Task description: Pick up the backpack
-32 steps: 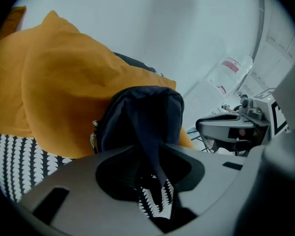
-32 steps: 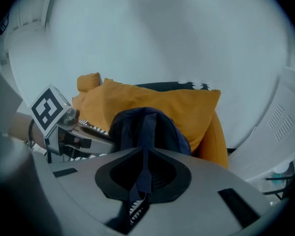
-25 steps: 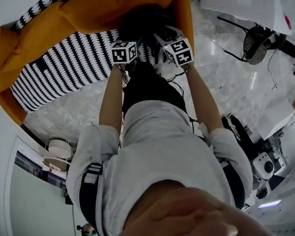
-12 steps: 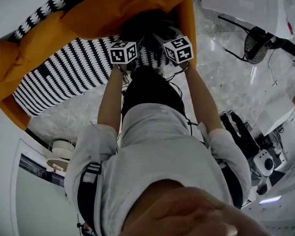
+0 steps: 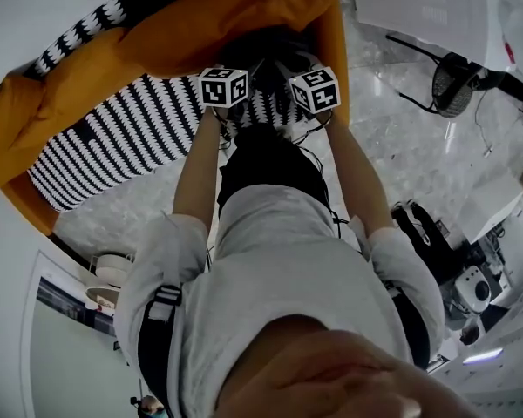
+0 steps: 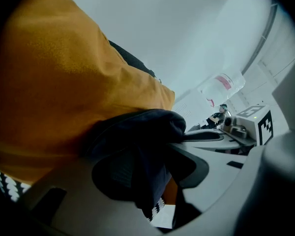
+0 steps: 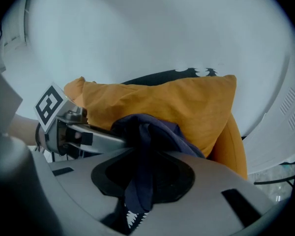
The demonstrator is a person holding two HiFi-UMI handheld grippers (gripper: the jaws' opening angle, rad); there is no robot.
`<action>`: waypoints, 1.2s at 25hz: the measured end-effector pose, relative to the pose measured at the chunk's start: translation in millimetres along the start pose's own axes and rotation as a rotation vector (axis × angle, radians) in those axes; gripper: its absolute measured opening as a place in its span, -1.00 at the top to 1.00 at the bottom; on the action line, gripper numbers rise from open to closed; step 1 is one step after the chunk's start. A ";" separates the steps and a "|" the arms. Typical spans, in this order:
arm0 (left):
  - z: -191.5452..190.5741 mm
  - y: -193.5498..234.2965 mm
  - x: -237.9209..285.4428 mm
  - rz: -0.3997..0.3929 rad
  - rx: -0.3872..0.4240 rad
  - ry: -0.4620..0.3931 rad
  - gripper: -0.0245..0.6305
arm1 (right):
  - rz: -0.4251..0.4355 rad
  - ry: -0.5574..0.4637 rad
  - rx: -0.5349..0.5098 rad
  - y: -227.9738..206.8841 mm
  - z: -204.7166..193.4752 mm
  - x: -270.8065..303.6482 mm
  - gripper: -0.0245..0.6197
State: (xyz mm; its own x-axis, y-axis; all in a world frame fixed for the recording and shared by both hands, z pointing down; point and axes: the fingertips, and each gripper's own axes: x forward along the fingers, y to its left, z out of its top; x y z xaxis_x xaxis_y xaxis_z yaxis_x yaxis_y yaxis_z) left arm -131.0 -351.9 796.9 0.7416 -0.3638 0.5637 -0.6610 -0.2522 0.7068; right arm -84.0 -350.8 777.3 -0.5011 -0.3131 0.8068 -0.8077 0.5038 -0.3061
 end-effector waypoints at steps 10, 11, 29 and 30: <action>7.3 12.5 -5.7 0.017 -0.079 -0.031 0.69 | 0.021 -0.030 -0.038 10.5 15.9 -6.3 0.75; 7.8 13.3 -8.6 0.020 -0.078 -0.034 0.73 | 0.020 -0.033 -0.039 12.8 17.3 -7.0 0.75; 5.5 -22.5 -34.2 0.054 0.076 -0.051 0.83 | 0.010 -0.097 -0.070 26.7 15.7 -42.8 0.76; 4.0 -26.3 -37.9 0.058 0.077 -0.054 0.83 | 0.014 -0.101 -0.058 28.4 14.8 -46.8 0.76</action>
State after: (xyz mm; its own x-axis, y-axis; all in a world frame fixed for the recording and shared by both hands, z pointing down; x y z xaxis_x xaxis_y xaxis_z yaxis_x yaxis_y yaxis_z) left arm -142.2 -335.1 755.2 0.6961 -0.4269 0.5773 -0.7109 -0.2971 0.6375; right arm -88.1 -333.7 723.4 -0.5433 -0.3835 0.7468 -0.7826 0.5533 -0.2852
